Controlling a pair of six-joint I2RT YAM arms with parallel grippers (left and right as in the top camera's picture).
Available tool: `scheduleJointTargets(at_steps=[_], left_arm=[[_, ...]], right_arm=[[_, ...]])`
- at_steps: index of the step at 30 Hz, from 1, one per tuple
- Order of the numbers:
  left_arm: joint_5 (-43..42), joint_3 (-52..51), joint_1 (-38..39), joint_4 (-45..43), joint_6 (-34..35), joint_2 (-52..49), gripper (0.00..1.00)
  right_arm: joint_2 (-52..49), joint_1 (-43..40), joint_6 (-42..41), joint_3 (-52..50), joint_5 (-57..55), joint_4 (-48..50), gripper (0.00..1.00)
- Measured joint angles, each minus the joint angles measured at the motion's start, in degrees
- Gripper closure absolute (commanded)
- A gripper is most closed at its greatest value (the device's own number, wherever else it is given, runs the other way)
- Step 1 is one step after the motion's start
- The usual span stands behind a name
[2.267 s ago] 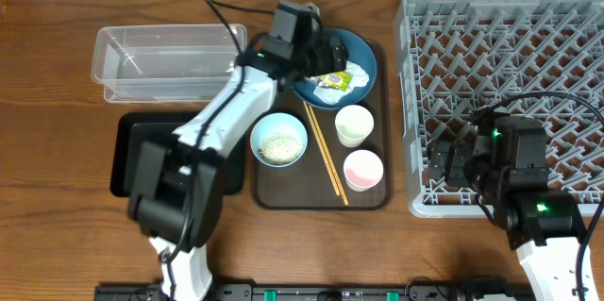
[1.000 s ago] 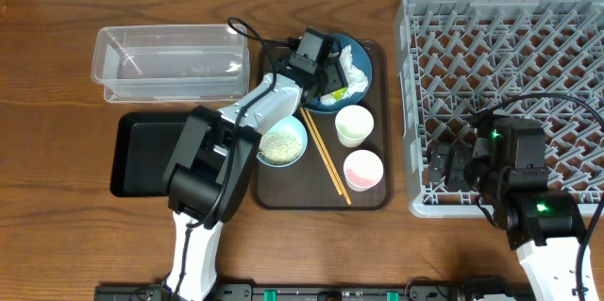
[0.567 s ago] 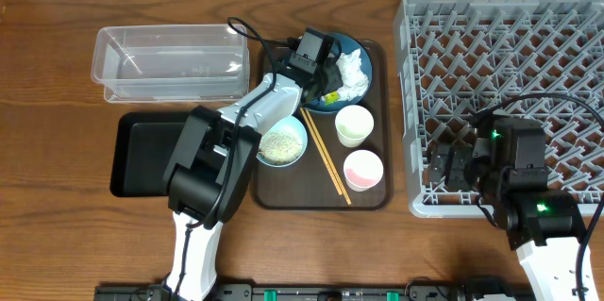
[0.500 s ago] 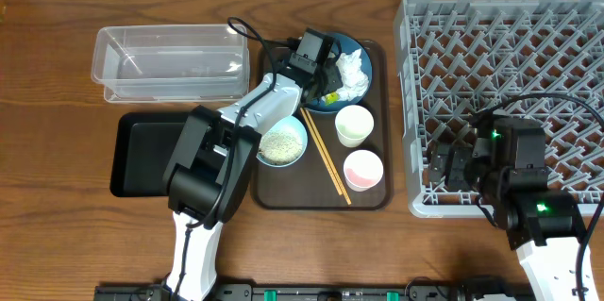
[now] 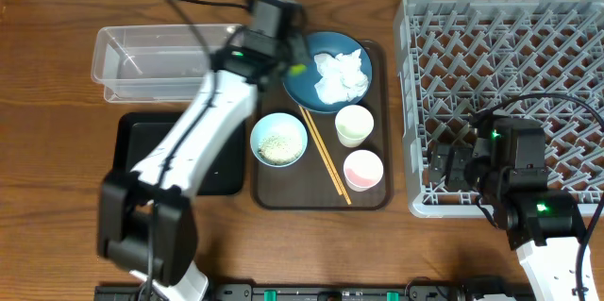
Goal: Sort waste into correct bins and load items into the dishwasher rack
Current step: 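Carry the wrapper with the left gripper into the clear bin, then return the left gripper to the plate and grasp the white tissue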
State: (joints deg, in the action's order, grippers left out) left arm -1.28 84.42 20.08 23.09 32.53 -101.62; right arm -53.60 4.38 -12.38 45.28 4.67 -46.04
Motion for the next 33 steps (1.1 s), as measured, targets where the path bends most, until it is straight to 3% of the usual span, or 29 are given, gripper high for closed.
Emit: scheduleJointTargets(at_steps=[11, 15, 18, 20, 27, 33], left_arm=[[2.82, 0.04, -14.86, 0.70, 4.85, -1.42, 0.91], [3.02, 0.04, -17.53, 0.68, 5.81, -3.32, 0.83], [3.04, 0.04, -18.75, 0.72, 6.62, -5.01, 0.69], [2.99, 0.04, -19.15, 0.72, 6.51, -5.90, 0.67], [2.58, 0.04, -19.23, -0.15, 6.34, -6.19, 0.45], [1.53, 0.04, -19.23, 0.31, 4.90, -6.19, 0.41]], right_arm=[[0.00, 0.00, 0.00, 0.00, 0.00, -0.02, 0.01], [0.00, 0.00, 0.00, 0.00, 0.00, -0.02, 0.01], [0.00, 0.00, 0.00, 0.00, -0.02, -0.02, 0.01], [0.00, 0.00, 0.00, 0.00, -0.02, -0.02, 0.01], [0.00, 0.00, 0.00, 0.00, 0.00, -0.07, 0.01], [0.00, 0.00, 0.00, 0.00, 0.00, -0.09, 0.01]])
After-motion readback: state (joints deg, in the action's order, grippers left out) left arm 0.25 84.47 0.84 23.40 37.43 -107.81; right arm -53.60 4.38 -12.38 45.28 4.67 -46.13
